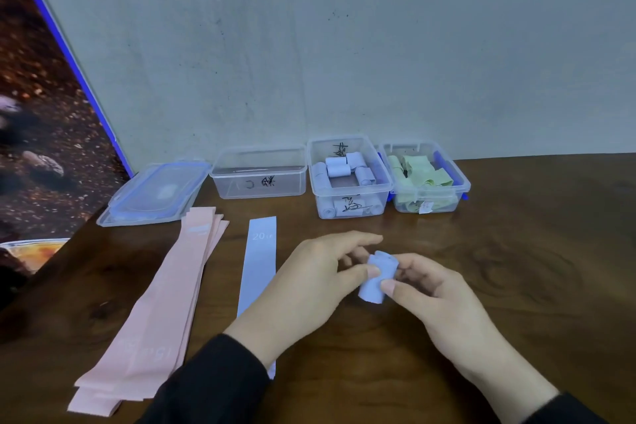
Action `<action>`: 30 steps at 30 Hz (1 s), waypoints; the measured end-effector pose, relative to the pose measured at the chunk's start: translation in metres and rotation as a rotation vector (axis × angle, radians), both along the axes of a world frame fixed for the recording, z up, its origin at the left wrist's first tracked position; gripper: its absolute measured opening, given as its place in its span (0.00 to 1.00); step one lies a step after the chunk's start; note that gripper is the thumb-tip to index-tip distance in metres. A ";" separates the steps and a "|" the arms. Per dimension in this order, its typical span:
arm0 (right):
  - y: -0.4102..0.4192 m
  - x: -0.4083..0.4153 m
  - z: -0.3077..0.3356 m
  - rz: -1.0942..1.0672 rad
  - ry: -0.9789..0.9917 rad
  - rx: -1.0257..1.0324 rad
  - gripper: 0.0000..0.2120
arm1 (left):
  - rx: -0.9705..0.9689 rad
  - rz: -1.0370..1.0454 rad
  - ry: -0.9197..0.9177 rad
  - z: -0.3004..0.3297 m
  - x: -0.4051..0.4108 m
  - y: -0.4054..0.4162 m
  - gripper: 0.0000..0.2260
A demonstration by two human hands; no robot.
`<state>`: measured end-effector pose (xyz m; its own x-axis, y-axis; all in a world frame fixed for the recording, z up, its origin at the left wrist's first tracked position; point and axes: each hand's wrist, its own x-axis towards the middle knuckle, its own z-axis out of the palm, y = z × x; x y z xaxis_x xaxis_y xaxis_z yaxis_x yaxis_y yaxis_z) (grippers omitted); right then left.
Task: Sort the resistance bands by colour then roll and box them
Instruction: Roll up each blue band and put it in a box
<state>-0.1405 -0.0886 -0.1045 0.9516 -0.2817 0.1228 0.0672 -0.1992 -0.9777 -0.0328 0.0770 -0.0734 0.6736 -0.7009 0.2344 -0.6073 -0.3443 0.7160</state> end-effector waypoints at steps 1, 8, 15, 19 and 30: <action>0.000 0.002 0.005 -0.016 -0.003 0.024 0.10 | -0.029 -0.018 0.053 0.003 0.004 -0.002 0.16; -0.008 0.036 0.056 -0.097 -0.039 -0.010 0.06 | -0.250 -0.047 0.176 0.022 0.058 -0.015 0.07; -0.040 0.122 0.121 -0.118 0.141 -0.460 0.05 | -0.305 0.359 -0.129 -0.037 0.144 -0.024 0.10; -0.052 0.194 0.126 -0.163 0.289 -0.690 0.10 | -0.266 0.398 -0.238 -0.058 0.154 -0.030 0.13; -0.053 0.302 0.062 -0.218 0.705 -1.111 0.18 | -0.103 0.271 -0.119 -0.051 0.152 -0.029 0.17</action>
<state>0.1619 -0.1420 -0.0427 0.8547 -0.5068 -0.1122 -0.5173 -0.8496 -0.1029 0.1194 0.0478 -0.1244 0.7962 -0.4680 0.3835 -0.5852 -0.4346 0.6845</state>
